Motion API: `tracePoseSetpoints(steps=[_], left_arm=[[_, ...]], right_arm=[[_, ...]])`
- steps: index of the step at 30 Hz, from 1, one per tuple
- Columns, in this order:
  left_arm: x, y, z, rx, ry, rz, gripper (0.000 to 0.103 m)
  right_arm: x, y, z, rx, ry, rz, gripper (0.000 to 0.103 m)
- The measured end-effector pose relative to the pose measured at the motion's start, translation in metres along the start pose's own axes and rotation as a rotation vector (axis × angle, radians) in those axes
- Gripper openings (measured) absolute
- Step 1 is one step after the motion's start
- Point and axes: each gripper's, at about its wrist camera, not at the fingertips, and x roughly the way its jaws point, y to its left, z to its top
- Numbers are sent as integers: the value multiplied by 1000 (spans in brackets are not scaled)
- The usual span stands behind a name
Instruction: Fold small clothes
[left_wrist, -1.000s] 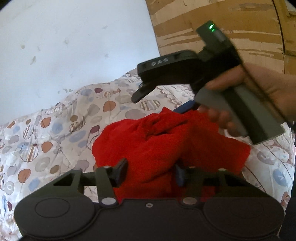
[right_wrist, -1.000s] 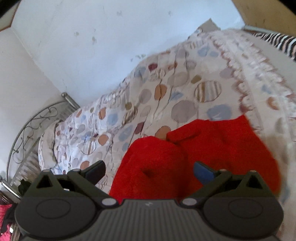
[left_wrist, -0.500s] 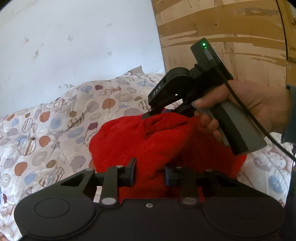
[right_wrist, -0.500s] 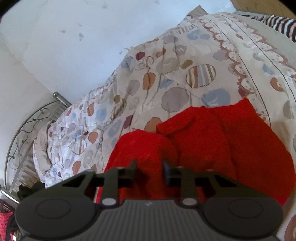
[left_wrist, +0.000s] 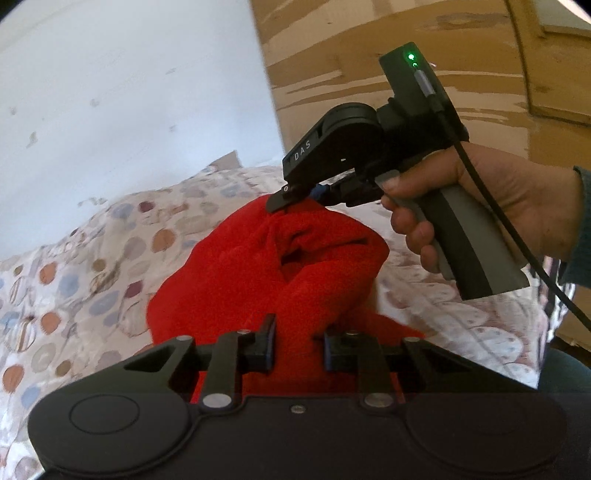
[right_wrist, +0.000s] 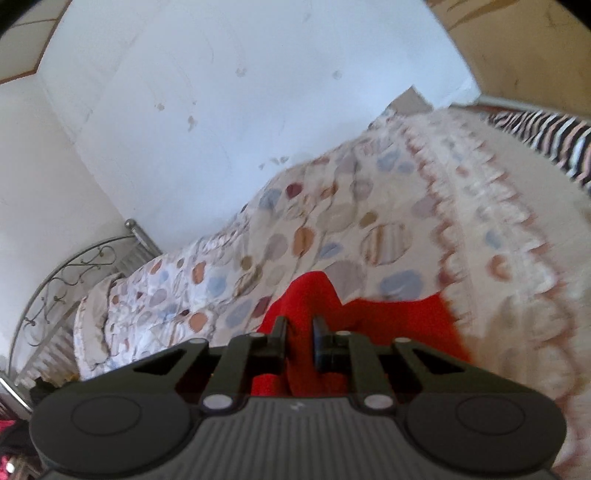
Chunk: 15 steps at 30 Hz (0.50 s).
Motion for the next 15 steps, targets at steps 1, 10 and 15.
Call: tracePoseSetpoints(steps=[1,10,15], left_arm=[[2,-6,1,11,1,-9,24],[13,-32,-6,58,43,-51,24],[13,-29,-9,66,57,-51,28]], right_arm=[[-5,-5,0,5,-4,-9,15],[-19,-48,-14,58,10,-88,15],[-11,-59,-27,72,40,-111,15]])
